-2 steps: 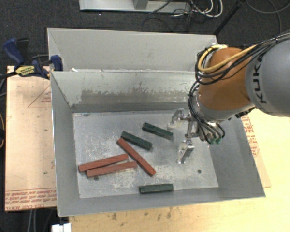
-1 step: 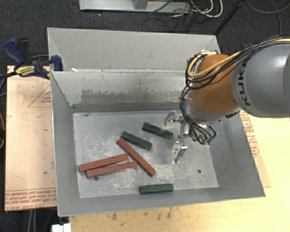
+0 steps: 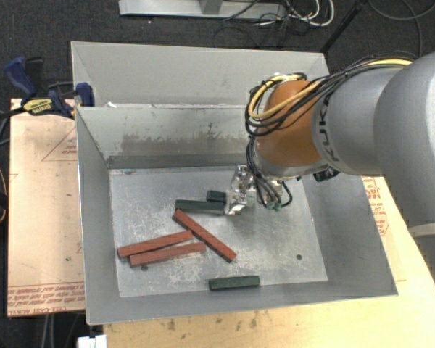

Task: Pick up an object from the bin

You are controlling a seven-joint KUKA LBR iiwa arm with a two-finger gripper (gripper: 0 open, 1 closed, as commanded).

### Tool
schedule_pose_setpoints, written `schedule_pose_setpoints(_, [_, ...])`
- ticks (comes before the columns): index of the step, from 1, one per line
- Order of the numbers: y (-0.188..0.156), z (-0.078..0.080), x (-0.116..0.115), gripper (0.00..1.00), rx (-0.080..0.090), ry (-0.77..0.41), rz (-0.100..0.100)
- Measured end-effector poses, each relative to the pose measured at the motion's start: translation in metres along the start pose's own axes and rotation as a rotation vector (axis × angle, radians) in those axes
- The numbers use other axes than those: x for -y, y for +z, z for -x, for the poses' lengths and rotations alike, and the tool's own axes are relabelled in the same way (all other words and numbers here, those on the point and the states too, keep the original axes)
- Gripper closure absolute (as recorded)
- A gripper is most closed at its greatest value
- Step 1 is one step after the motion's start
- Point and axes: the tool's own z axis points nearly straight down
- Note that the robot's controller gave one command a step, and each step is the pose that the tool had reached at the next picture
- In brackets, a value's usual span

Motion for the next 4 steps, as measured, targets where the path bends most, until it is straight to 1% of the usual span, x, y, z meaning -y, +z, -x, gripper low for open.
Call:
schedule_pose_setpoints(1, [0.0041, -0.0081, -0.0019, 0.0, -0.032, -0.003, 0.0])
schedule_pose_setpoints(2, [0.0076, -0.0076, -0.0016, 1.0, -0.024, -0.002, 0.0])
schedule_pose_setpoints(3, [0.0111, -0.0127, -0.002, 0.0, -0.043, -0.005, -0.001])
schedule_pose_setpoints(4, [0.011, -0.0126, -0.0021, 0.0, -0.043, -0.005, -0.002])
